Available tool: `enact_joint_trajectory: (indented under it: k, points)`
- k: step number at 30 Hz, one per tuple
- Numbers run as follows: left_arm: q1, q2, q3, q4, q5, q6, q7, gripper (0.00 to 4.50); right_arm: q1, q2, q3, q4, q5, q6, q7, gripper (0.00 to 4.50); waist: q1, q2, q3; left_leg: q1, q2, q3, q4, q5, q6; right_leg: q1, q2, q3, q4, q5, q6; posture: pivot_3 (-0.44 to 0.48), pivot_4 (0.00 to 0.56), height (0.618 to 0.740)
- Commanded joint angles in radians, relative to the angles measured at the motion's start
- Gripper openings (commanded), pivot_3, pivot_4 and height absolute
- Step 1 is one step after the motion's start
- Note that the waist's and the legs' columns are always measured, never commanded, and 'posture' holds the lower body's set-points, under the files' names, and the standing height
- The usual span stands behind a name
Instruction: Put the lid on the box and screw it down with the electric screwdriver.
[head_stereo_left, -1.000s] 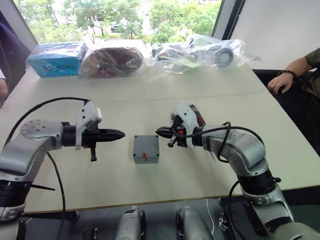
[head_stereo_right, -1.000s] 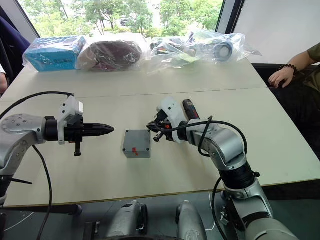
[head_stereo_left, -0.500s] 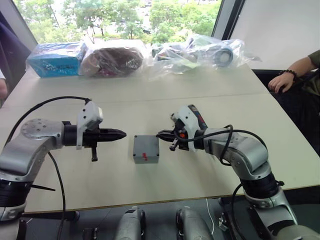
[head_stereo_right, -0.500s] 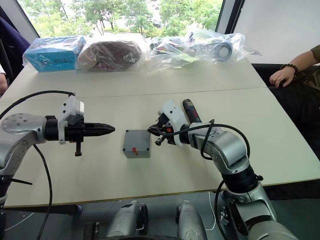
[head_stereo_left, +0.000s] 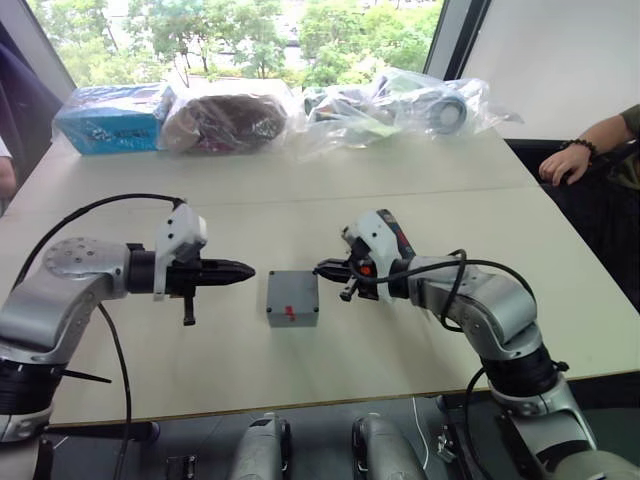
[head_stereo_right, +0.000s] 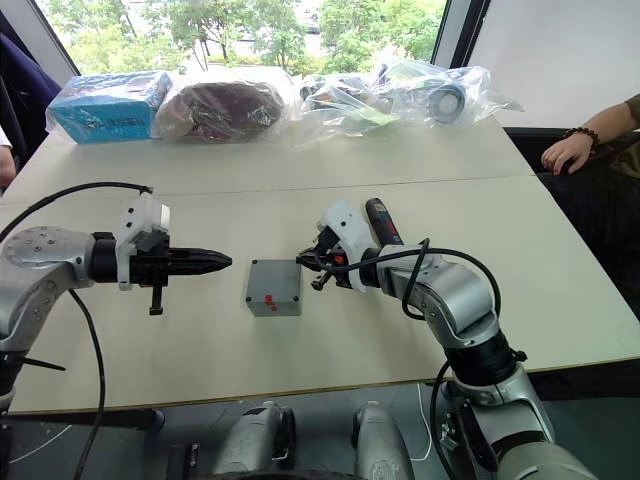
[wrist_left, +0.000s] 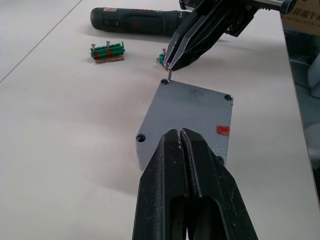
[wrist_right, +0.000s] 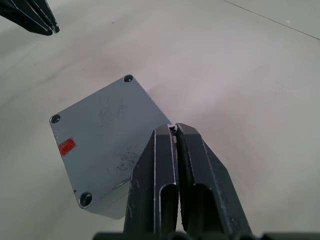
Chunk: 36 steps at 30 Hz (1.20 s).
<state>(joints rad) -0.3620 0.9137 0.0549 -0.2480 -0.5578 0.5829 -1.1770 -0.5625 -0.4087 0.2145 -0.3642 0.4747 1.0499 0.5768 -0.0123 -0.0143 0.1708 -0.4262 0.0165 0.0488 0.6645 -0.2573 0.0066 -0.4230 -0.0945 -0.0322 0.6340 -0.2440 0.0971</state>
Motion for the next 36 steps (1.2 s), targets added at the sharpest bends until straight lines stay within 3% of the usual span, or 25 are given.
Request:
enact_joint_trajectory:
  k: [1,36]
  points:
    - [-0.026,-0.005,0.011,-0.031,-0.021,0.004,0.001,0.0,-0.02,0.006,0.008,0.004,-0.005,-0.029,0.01,0.06,0.0,0.0,0.0,0.0,0.0,0.0,0.0,0.0,0.0,0.0,0.0,0.0,0.0,0.0,0.0,0.0,0.15,0.74]
    - [-0.024,-0.018,0.01,-0.052,-0.028,0.015,0.023,0.0,-0.003,-0.003,0.064,0.092,-0.066,-0.118,0.044,0.06,0.0,0.0,0.0,0.0,0.0,0.0,0.0,0.0,0.0,0.0,0.0,0.0,0.0,0.0,0.0,0.0,0.15,0.74]
